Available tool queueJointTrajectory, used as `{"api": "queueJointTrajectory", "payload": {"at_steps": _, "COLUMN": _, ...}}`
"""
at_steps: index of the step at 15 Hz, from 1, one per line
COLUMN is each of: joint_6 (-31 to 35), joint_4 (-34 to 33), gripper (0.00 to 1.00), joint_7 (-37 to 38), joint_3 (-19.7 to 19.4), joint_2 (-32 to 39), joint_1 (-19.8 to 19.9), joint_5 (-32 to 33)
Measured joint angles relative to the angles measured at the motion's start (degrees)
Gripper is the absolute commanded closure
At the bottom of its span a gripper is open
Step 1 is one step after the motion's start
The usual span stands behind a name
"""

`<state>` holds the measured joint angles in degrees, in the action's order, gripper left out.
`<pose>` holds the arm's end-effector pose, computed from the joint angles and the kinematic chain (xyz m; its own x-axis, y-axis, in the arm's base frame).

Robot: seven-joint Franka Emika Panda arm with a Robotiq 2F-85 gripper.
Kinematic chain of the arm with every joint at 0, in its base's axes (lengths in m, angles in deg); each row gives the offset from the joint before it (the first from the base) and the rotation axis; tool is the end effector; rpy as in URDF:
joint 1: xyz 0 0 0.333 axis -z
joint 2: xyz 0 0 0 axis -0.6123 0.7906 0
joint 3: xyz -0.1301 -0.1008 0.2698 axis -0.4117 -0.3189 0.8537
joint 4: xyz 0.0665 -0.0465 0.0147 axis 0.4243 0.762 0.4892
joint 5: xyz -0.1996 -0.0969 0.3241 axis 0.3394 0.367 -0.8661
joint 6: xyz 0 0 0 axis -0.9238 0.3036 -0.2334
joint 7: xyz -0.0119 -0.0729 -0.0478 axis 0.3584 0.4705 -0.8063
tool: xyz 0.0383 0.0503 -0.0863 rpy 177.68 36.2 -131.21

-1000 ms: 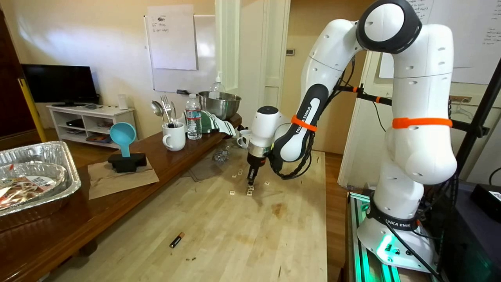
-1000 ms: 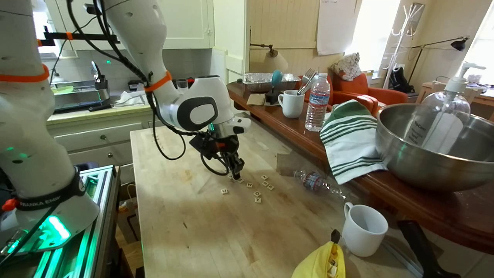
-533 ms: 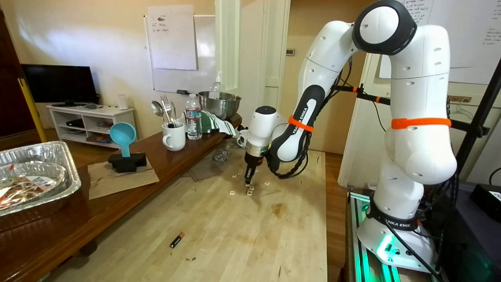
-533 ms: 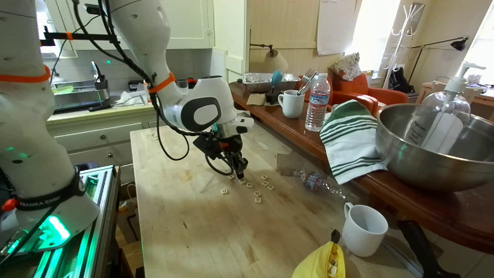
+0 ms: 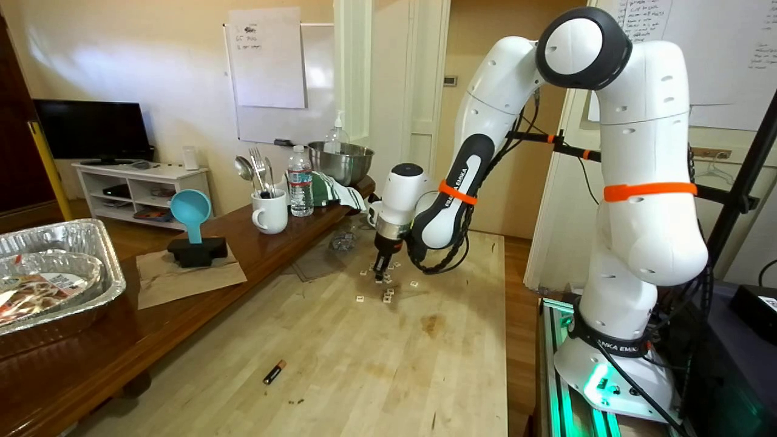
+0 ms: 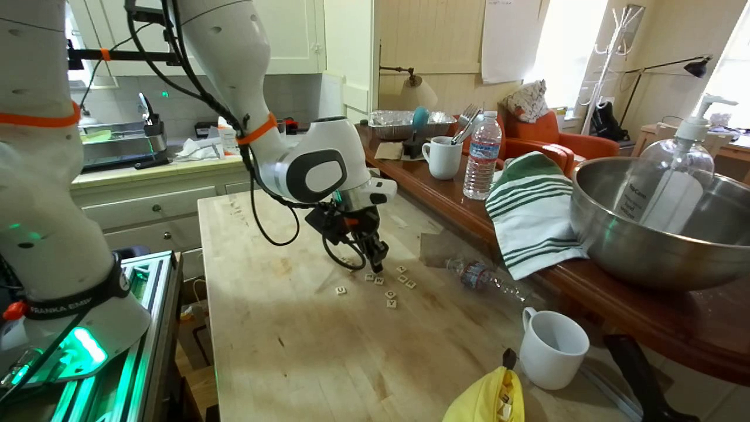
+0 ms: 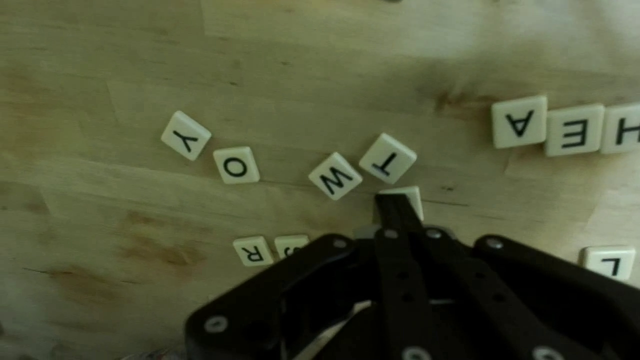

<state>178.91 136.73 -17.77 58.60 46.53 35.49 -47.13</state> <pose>0.4933 -0.0488 0.2131 0.9565 0.1789 0.2303 0.1353 -0.9718 0.1930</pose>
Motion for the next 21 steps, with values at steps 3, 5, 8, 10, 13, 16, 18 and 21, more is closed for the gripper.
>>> {"api": "queueJointTrajectory", "payload": {"at_steps": 3, "joint_6": 0.01, "joint_4": -1.66, "gripper": 1.00, "joint_7": 1.22, "joint_3": -1.01, "joint_2": 1.19, "joint_1": 0.01, "joint_5": 0.00}}
{"api": "queueJointTrajectory", "payload": {"at_steps": 5, "joint_6": 0.01, "joint_4": -2.24, "gripper": 1.00, "joint_7": 1.63, "joint_3": -1.26, "joint_2": 1.59, "joint_1": 0.21, "joint_5": -0.12}}
{"api": "queueJointTrajectory", "payload": {"at_steps": 8, "joint_6": 0.01, "joint_4": -2.25, "gripper": 1.00, "joint_7": 2.03, "joint_3": -1.78, "joint_2": 1.35, "joint_1": 0.48, "joint_5": -0.15}}
{"api": "queueJointTrajectory", "payload": {"at_steps": 10, "joint_6": 0.01, "joint_4": -2.26, "gripper": 1.00, "joint_7": 2.27, "joint_3": -2.65, "joint_2": 0.71, "joint_1": 0.48, "joint_5": -0.13}}
{"api": "queueJointTrajectory", "payload": {"at_steps": 13, "joint_6": 0.18, "joint_4": -2.31, "gripper": 1.00, "joint_7": 2.36, "joint_3": -3.81, "joint_2": -0.01, "joint_1": 0.75, "joint_5": -0.13}}
{"api": "queueJointTrajectory", "payload": {"at_steps": 16, "joint_6": 0.62, "joint_4": -2.47, "gripper": 1.00, "joint_7": 2.36, "joint_3": -3.77, "joint_2": 0.28, "joint_1": 1.56, "joint_5": -0.55}}
{"api": "queueJointTrajectory", "payload": {"at_steps": 18, "joint_6": 1.87, "joint_4": -2.86, "gripper": 1.00, "joint_7": 2.36, "joint_3": -3.70, "joint_2": 1.04, "joint_1": 2.06, "joint_5": -1.25}}
{"api": "queueJointTrajectory", "payload": {"at_steps": 21, "joint_6": 3.34, "joint_4": -4.34, "gripper": 1.00, "joint_7": 2.38, "joint_3": -3.75, "joint_2": 2.61, "joint_1": 2.52, "joint_5": -2.06}}
